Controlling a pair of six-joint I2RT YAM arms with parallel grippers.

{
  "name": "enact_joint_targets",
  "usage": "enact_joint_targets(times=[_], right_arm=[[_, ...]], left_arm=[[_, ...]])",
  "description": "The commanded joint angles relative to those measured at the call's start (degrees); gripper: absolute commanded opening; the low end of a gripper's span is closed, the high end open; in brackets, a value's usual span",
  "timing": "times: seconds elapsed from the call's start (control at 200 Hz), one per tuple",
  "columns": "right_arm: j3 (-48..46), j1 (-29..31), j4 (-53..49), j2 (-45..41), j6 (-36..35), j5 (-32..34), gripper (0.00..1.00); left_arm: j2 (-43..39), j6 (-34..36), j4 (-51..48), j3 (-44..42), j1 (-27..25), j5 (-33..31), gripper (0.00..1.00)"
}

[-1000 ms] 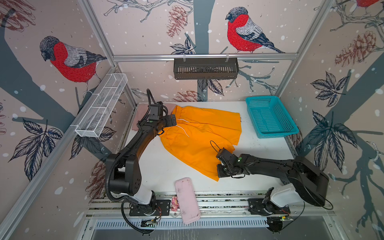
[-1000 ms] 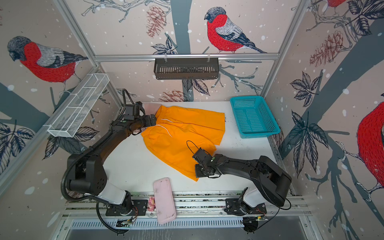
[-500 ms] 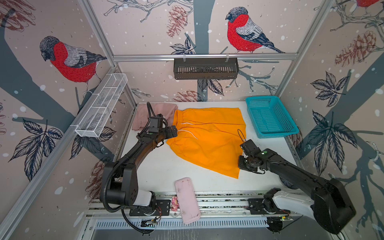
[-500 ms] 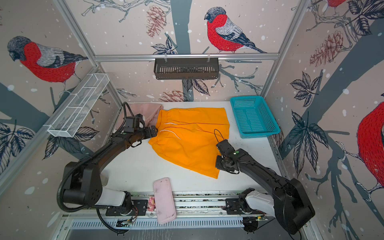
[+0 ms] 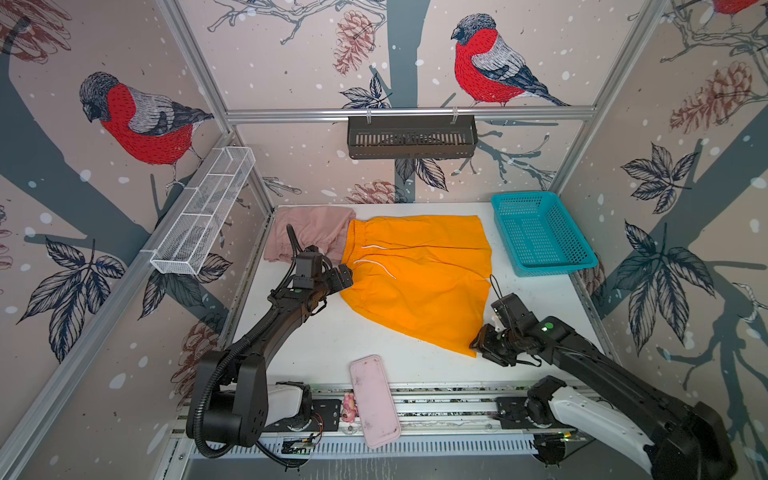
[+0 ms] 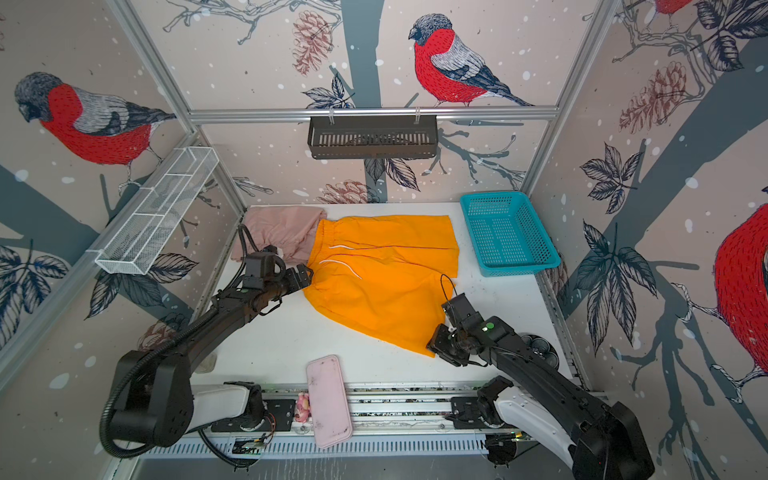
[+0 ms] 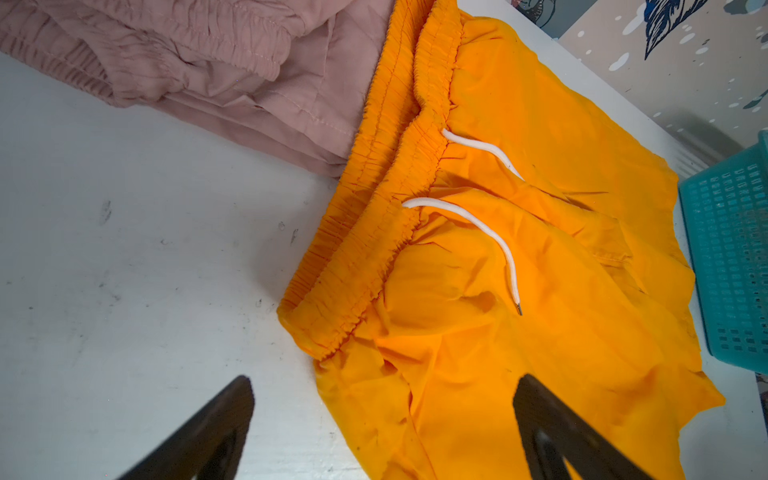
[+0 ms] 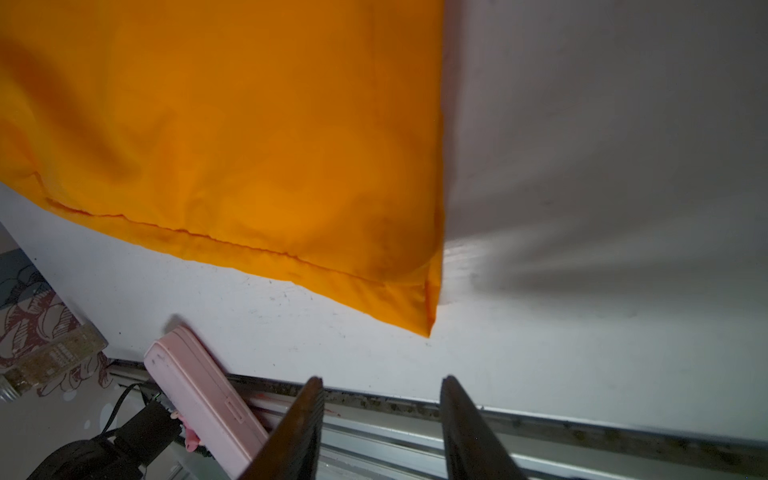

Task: Fold and stack the shorts

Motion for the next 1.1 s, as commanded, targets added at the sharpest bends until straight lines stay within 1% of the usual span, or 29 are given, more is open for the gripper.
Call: enact_joint_targets(times=[0.0, 0.13, 0.225, 0.28, 0.425, 0.495, 0.625, 0.74, 0.785, 0.83, 0.885, 0.94, 1.011, 1.036, 1.096], right_arm=[[-0.4, 3.5, 3.7, 0.8, 9.6, 0.7, 0.50], [-2.1, 6.8, 8.9, 1.2, 13.9, 5.5, 0.54], [-4.7, 8.4, 13.3, 2.1, 15.9, 7.9, 0.58], [-5.9, 8.8, 15.4, 2.6, 16.4, 8.4, 0.59], [-5.4, 8.8, 12.2, 1.5, 16.1, 12.0, 0.59], [-7.5, 9.2, 13.4, 0.5, 17.7, 12.5, 0.59], [-12.0, 10.0, 19.4, 0.2, 19.9, 12.5, 0.57], [-13.3, 10.7, 19.9, -0.1, 20.5, 12.6, 0.55], [-13.4, 10.8, 19.3, -0.7, 20.5, 13.2, 0.53], [-13.5, 10.8, 18.5, -1.5, 20.5, 13.9, 0.47], [-13.7, 10.7, 18.2, -3.0, 20.2, 14.3, 0.37], [-13.9, 10.6, 17.6, -4.5, 19.9, 15.0, 0.21], [-14.1, 10.4, 17.0, -6.5, 19.7, 15.9, 0.07], [-14.2, 10.4, 16.7, -7.0, 19.7, 16.2, 0.04], [-14.0, 10.3, 15.8, -8.1, 19.5, 16.9, 0.03]], left_arm=[[-1.2, -2.0, 2.9, -1.2, 0.1, -0.8, 0.98], [-2.7, -3.1, 4.5, -3.0, 0.1, -0.8, 0.98], [-3.0, -3.0, 4.1, -3.5, 0.1, -2.4, 0.98], [-3.0, -2.8, 3.8, -3.6, 0.1, -3.0, 0.98], [-3.1, -2.4, 4.2, -4.1, 0.1, -3.5, 0.98], [-3.2, -2.5, 5.1, -4.5, 0.1, -3.4, 0.98], [-3.4, -2.8, 7.9, -6.1, 0.1, -3.1, 0.98], [-2.7, -2.8, 9.0, -6.8, 0.1, -3.1, 0.98], [-2.0, -2.8, 9.2, -6.9, 0.1, -3.0, 0.98], [-1.3, -2.6, 9.4, -6.9, 0.1, -2.8, 0.98], [-0.2, -2.4, 9.9, -7.0, 0.1, -2.8, 0.98], [0.7, -2.0, 10.7, -7.3, 0.1, -2.7, 0.98], [1.9, -2.3, 13.7, -8.4, 0.1, -1.4, 0.98], [2.5, -1.8, 14.4, -8.6, 0.1, -0.7, 0.97], [4.0, -2.3, 15.4, -8.7, 0.1, 0.3, 0.97]])
